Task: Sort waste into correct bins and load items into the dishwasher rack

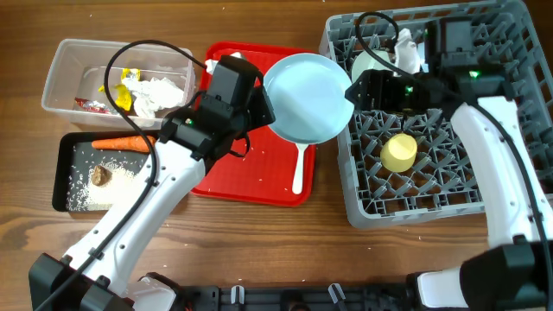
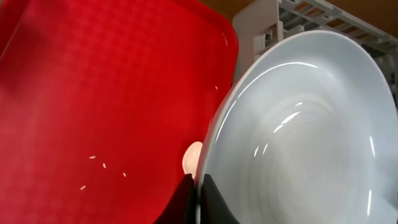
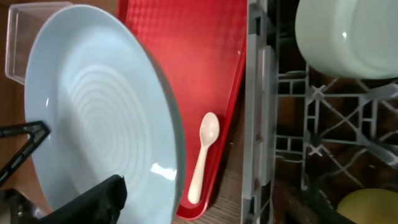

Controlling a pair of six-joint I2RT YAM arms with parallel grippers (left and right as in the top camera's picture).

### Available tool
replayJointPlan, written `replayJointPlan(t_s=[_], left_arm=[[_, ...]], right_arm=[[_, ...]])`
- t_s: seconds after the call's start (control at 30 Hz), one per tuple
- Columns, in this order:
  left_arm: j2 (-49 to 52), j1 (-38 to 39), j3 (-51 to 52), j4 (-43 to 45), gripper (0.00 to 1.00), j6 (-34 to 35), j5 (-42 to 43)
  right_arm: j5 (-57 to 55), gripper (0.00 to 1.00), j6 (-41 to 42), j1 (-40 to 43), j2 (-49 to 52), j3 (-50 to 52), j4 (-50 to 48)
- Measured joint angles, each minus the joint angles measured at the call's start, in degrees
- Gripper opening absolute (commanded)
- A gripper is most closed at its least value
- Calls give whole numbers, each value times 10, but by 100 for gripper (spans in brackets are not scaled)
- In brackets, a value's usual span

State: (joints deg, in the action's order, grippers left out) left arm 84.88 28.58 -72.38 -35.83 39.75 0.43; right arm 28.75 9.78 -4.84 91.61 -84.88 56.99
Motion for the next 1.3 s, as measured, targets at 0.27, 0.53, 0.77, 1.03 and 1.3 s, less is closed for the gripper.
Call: replayJointPlan(t_s=[0.27, 0.53, 0.77, 1.03, 1.3], left_arm=[[0, 0, 0, 0, 4, 0, 1], [0, 0, 0, 0, 4, 0, 1], [0, 0, 0, -2, 4, 0, 1], [0, 0, 0, -2, 4, 0, 1], [0, 0, 0, -2, 4, 0, 1]], right_arm=[[12, 49, -4, -16, 12, 0, -20], [11, 27, -6, -31, 16, 0, -31], [7, 28, 2, -32, 20, 0, -33], [-9, 26, 5, -33, 20, 0, -33], [-10, 9, 7, -33, 34, 0, -34]])
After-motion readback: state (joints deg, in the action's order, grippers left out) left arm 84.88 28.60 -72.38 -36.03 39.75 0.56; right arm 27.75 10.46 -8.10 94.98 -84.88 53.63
